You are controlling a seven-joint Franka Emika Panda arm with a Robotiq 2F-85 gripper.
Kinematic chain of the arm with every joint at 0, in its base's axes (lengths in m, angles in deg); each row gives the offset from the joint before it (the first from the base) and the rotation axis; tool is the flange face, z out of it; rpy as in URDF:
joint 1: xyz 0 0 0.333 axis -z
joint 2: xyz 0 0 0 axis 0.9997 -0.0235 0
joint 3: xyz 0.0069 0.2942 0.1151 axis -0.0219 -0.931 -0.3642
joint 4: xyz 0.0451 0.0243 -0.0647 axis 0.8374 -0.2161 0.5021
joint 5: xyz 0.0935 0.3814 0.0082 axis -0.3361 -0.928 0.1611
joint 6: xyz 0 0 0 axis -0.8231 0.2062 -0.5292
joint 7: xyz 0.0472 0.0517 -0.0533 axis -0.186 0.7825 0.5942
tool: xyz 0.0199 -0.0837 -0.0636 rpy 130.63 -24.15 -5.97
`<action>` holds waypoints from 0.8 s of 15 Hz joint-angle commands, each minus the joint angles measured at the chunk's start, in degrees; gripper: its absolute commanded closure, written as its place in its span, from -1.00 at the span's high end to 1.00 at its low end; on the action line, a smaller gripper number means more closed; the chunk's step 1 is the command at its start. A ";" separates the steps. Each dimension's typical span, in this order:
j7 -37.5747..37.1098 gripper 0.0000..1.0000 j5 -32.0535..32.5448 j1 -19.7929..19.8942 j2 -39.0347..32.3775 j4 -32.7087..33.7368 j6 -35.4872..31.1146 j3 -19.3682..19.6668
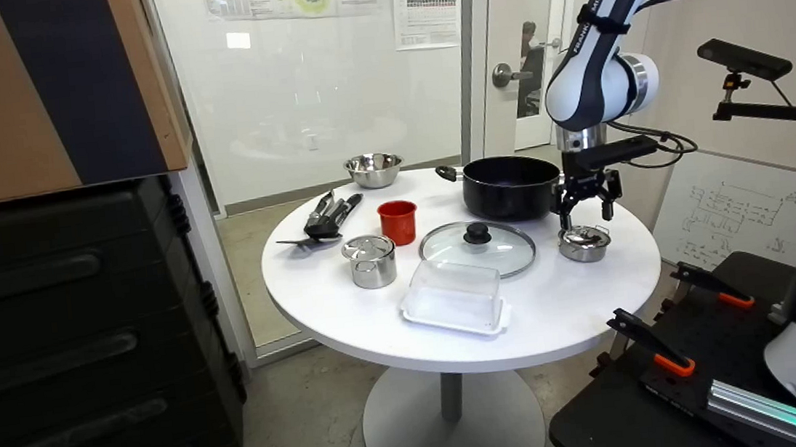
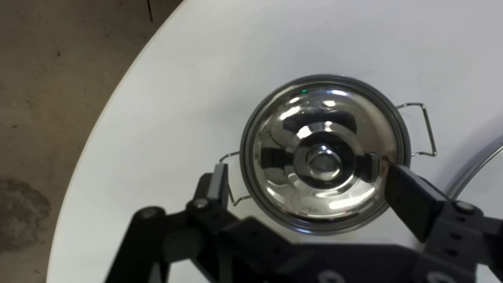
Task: Uncover the silver pot and put the lid on the table
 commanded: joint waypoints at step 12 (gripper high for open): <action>1.01 -0.36 -1.17 -0.38 1.56 -1.85 -1.15 -0.06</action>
